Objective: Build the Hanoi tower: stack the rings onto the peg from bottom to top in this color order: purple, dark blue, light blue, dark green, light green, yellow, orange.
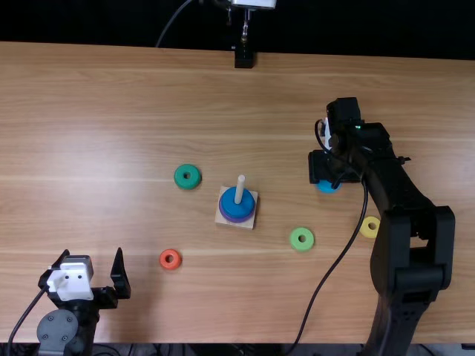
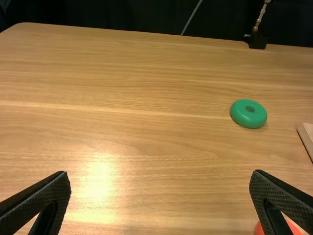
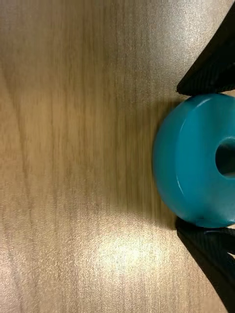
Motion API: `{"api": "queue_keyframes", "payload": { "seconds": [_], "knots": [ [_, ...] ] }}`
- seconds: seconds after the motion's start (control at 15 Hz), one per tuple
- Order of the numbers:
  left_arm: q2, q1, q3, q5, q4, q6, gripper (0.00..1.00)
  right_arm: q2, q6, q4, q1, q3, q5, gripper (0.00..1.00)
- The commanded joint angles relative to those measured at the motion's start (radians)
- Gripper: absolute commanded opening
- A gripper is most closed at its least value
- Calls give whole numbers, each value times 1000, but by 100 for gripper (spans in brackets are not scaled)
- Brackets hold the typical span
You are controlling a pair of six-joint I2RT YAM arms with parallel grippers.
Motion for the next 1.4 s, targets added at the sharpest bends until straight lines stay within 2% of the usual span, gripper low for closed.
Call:
{"api": "queue_keyframes", "payload": {
  "seconds": [0.0, 0.27, 0.47, 0.73, 1.0, 1.33],
  "knots": [
    [-12, 6, -108, 0, -75, 15, 100, 14, -1, -11, -8, 20, 8, 0],
    [-12, 6, -108, 0, -75, 15, 100, -23, -1, -14, -2, 23, 2, 0],
    [-12, 6, -108, 2, -75, 15, 100, -109, -3, -29, 6, 25, 6, 0],
    [-12, 6, -108, 0, -75, 15, 100, -155, -12, -193, 49, 83, 2, 0],
    [-12, 6, -108, 0, -75, 15, 100, -224, -7, -371, 141, 197, 0, 0],
    [-12, 6, -108, 0, -75, 15, 100, -266, -3, -482, 273, 358, 0, 0]
  ]
}}
